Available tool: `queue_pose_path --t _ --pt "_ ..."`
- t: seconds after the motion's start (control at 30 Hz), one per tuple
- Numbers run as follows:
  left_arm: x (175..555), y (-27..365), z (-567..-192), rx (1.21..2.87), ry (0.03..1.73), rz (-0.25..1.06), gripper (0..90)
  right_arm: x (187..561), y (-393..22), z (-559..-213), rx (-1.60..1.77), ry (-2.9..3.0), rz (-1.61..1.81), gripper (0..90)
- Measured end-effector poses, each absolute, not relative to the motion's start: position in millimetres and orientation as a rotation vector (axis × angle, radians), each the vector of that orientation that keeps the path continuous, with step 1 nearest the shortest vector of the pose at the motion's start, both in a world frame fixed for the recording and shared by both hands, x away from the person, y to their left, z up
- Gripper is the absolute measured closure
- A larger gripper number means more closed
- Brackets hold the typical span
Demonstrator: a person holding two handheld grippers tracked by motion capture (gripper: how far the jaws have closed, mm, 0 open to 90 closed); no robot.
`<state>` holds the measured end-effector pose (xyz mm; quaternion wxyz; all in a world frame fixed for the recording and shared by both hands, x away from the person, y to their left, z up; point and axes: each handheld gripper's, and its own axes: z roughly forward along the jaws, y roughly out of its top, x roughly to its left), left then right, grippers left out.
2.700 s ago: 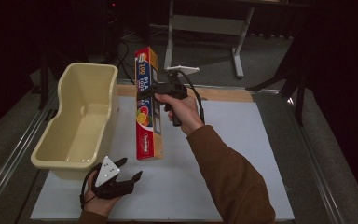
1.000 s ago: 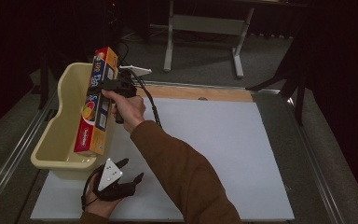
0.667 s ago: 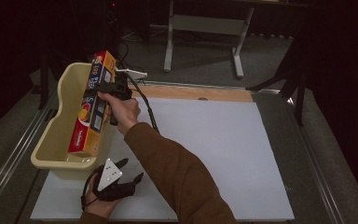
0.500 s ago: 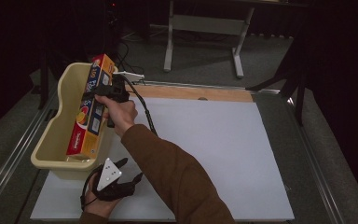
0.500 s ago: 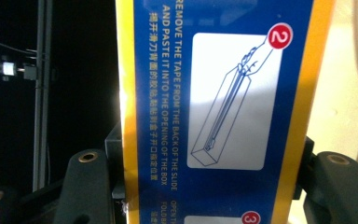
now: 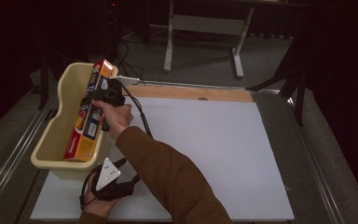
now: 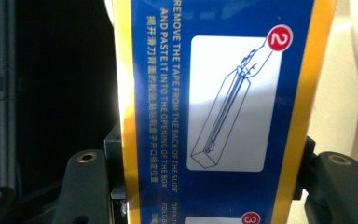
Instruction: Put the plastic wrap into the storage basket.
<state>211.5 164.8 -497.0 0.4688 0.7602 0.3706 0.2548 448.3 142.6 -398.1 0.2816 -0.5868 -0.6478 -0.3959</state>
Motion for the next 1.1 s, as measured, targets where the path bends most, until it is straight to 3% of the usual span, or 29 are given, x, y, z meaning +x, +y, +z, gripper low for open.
queue_pose_path --t 0.33,0.7,1.1 --pt "210 167 -497 1.851 0.925 0.624 28.2 453 141 -403 -1.613 -1.782 -0.933 31.6" --pt "210 168 -498 1.855 0.931 0.627 28.2 448 124 -389 -1.486 -1.859 -0.958 37.9" --pt "210 165 -497 1.864 0.923 0.638 28.1 420 79 -375 -1.283 -2.23 -1.078 36.0"
